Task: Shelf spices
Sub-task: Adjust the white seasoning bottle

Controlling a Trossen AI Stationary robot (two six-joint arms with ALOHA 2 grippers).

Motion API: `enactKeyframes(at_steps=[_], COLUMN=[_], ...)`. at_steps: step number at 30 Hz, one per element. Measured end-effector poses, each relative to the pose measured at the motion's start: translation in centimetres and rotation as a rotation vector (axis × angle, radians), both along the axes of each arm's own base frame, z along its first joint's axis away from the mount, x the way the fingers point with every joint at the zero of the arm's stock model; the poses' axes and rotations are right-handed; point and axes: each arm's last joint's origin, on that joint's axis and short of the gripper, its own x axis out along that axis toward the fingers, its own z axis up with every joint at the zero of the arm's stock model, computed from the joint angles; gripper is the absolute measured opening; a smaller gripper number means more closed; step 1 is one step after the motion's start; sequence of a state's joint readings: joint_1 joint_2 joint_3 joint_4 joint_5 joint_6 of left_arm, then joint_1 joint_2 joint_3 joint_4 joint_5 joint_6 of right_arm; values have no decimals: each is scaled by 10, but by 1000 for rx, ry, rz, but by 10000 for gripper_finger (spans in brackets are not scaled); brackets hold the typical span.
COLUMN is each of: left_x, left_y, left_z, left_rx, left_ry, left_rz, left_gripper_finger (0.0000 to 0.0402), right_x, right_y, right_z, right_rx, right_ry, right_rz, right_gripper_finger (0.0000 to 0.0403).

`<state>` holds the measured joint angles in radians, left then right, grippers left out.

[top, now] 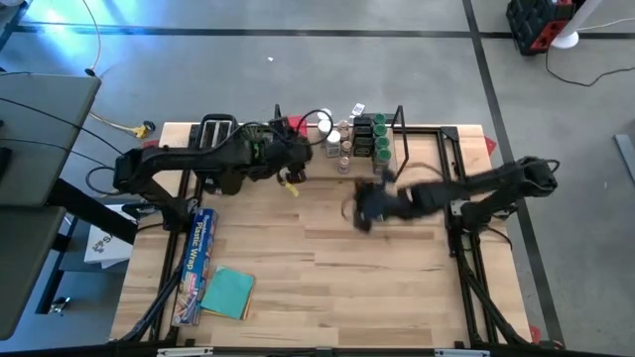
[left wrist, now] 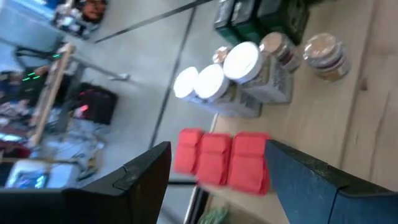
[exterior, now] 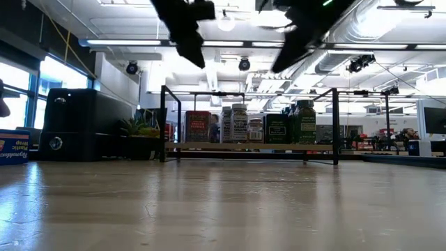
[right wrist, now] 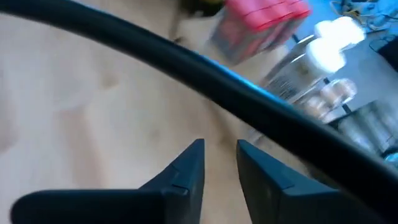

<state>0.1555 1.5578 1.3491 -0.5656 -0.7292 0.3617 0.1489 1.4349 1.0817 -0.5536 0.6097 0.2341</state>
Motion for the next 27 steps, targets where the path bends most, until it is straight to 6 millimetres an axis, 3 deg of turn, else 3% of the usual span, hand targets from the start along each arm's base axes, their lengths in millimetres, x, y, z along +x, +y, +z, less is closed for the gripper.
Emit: enactKeyframes(at_steps=[6,10,19,27], left_x=[-24,-35,-37,-38], left_y=[-27,-39,-47,-49], left_z=[15,19,20,19], left_rx=[24,-12,-15,-17], left_ry=[-7,-31,-24,-16], left_rz=[74,76,57,56], left_gripper_finger=[257,257,257,257], right_x=[14,13,36,43], right_y=[-100,-142,-180,-192], right_z=[12,2,-22,-33], right_rx=[98,130,116,156], right_ry=[-176,-190,-98,-83], right_rz=[-39,-97,-198,-238], right_gripper_finger=[46,12,1,0])
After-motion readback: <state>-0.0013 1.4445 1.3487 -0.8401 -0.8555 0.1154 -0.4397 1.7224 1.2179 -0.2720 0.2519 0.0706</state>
